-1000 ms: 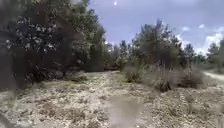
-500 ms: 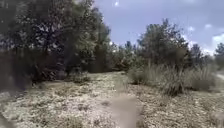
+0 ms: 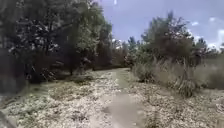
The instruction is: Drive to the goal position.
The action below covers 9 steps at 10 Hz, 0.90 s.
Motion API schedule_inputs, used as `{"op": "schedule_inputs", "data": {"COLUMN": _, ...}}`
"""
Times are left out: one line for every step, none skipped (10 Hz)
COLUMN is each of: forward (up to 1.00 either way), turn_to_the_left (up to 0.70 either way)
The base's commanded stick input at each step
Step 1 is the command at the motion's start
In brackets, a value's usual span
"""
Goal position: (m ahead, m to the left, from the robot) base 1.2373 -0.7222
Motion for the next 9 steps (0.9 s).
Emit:
{"op": "schedule_inputs", "data": {"forward": 0.5, "turn_to_the_left": 0.01}}
{"op": "schedule_inputs", "data": {"forward": 0.5, "turn_to_the_left": 0.01}}
{"op": "schedule_inputs", "data": {"forward": 0.5, "turn_to_the_left": 0.01}}
{"op": "schedule_inputs", "data": {"forward": 0.5, "turn_to_the_left": 0.01}}
{"op": "schedule_inputs", "data": {"forward": 0.5, "turn_to_the_left": 0.01}}
{"op": "schedule_inputs", "data": {"forward": 0.5, "turn_to_the_left": 0.01}}
{"op": "schedule_inputs", "data": {"forward": 0.5, "turn_to_the_left": 0.01}}
{"op": "schedule_inputs", "data": {"forward": 0.5, "turn_to_the_left": 0.01}}
{"op": "schedule_inputs", "data": {"forward": 0.5, "turn_to_the_left": 0.01}}
